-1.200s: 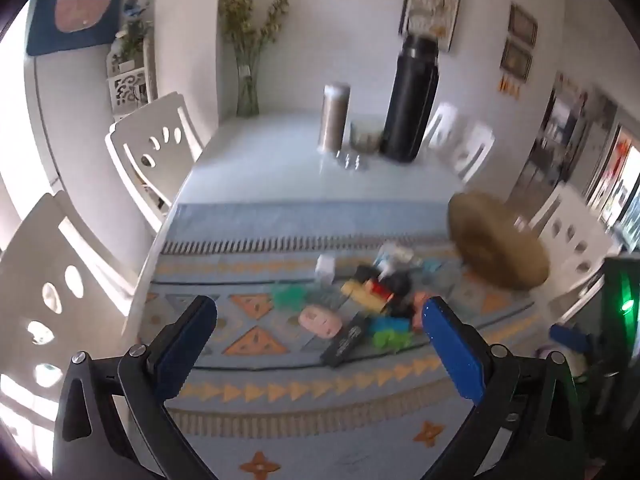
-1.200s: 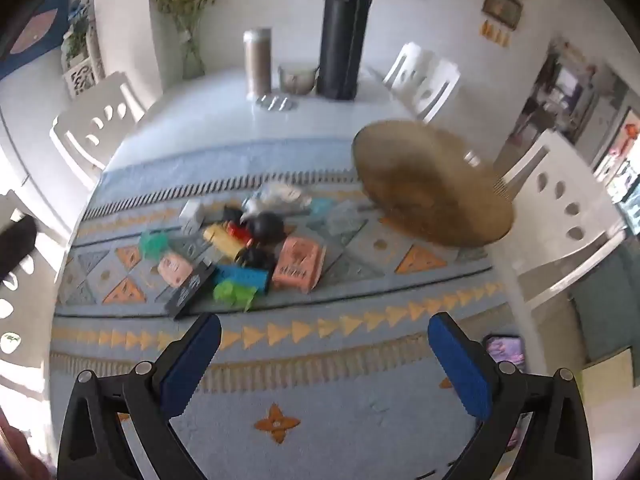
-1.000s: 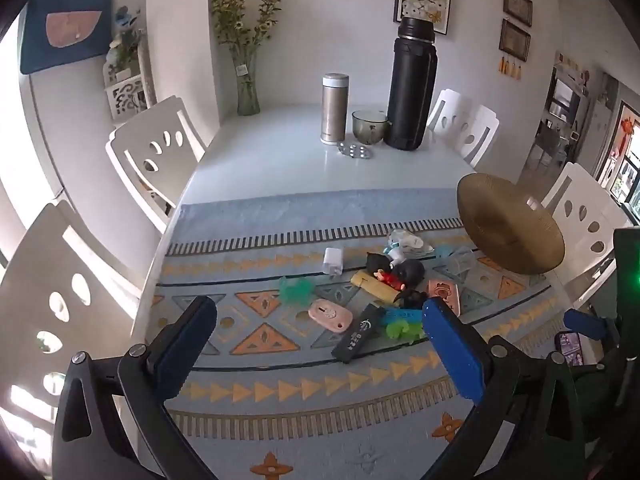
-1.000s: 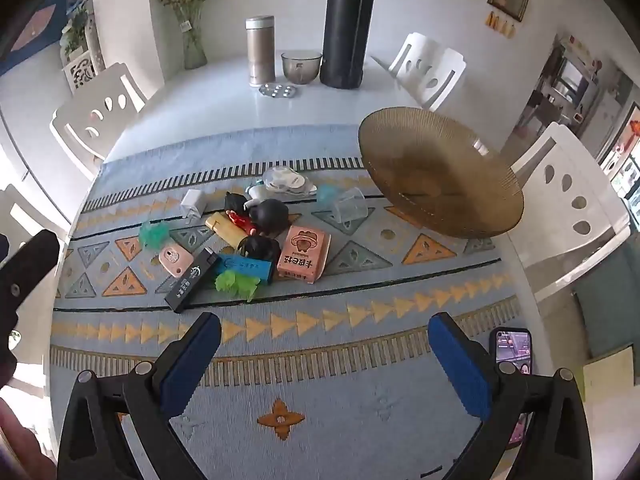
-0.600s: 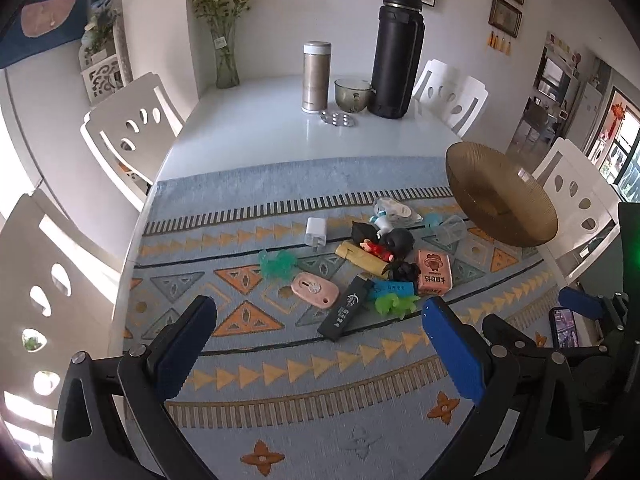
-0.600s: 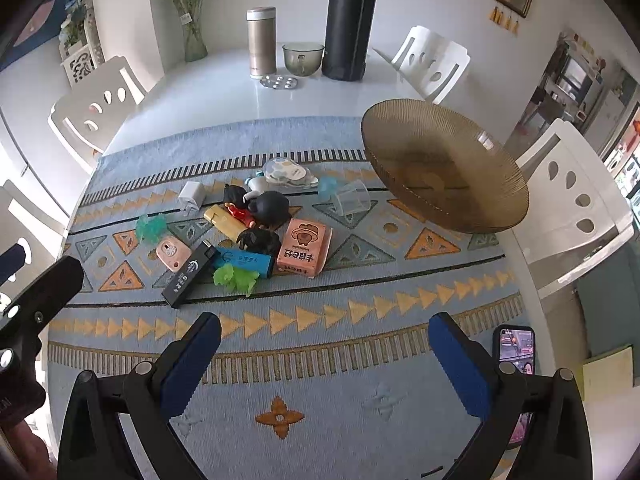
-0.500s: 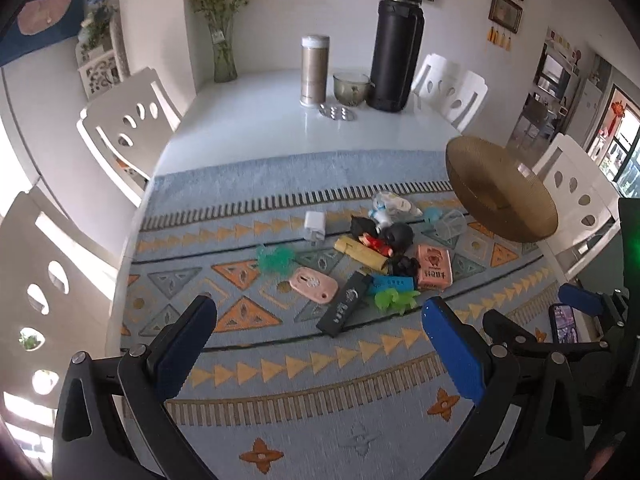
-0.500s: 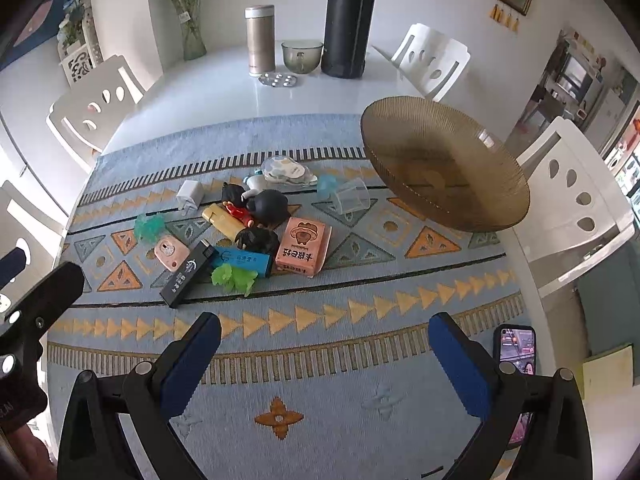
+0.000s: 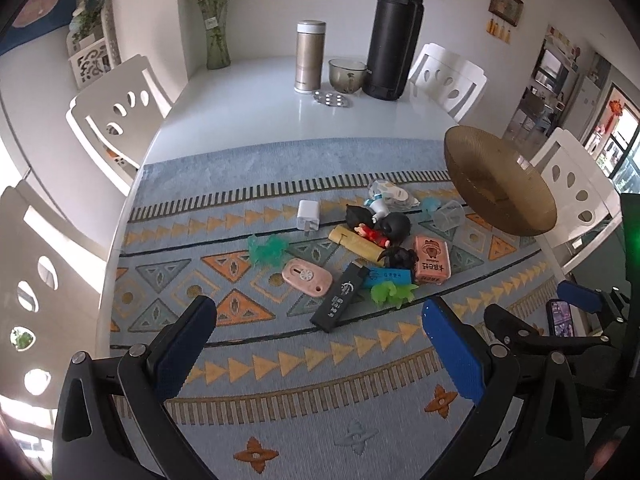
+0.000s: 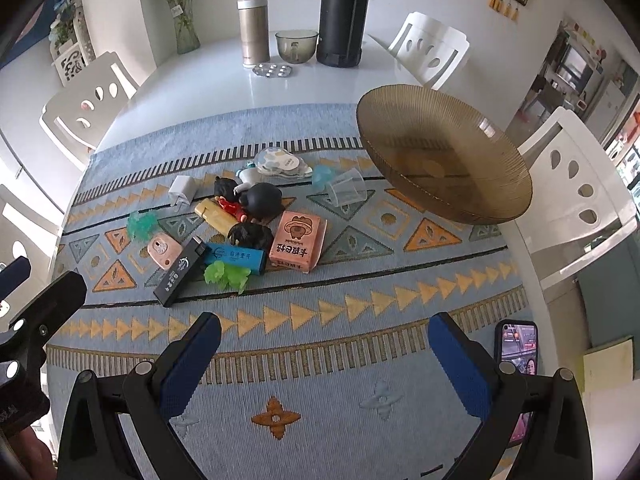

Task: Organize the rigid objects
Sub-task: 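Move both grippers toward the pile of small objects on the rug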

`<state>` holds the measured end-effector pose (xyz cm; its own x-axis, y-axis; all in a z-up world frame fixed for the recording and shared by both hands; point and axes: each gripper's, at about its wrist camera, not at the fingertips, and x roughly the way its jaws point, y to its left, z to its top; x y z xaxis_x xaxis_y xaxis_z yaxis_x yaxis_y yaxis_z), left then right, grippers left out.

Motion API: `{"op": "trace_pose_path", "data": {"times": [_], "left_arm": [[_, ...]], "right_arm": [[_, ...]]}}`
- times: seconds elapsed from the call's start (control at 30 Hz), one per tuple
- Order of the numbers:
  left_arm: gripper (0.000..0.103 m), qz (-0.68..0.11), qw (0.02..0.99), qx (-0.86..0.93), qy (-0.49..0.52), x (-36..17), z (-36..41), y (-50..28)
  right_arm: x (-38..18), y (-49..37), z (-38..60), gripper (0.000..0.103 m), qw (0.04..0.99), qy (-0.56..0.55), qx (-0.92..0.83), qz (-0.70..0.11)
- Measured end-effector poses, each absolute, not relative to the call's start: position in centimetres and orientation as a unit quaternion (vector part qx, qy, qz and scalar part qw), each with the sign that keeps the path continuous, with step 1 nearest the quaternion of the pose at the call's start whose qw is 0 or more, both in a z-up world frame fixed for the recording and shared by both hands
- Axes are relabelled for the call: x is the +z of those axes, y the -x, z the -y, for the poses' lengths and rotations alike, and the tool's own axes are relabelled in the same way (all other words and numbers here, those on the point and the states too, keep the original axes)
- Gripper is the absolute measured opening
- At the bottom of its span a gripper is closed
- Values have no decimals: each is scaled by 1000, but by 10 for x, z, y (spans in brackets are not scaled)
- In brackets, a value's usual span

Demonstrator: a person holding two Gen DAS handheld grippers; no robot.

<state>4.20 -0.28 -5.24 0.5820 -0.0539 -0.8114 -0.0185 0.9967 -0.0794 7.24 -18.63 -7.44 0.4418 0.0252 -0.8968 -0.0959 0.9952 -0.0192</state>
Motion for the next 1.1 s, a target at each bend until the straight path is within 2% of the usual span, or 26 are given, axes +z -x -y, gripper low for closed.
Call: {"op": "trace_pose_path", "data": {"times": [0.5,0.77,0.93,1.1], "left_arm": [[102,-460,887,-15,30,-59,0,-44],[102,-416,908,36,15,-49,-12,-44],[102,-473,879,15,49,-75,-20,-53],[102,-493,870,19,21,-89,-14,-56]], "right_arm": [[-76,-71,185,103,849,29,29,-527],[-79,-68,192,103,848,34,21,-528],[-89,-77,196,103,839,42,19,-542],[-97,-85,202,103,826,35,16,-563]]}}
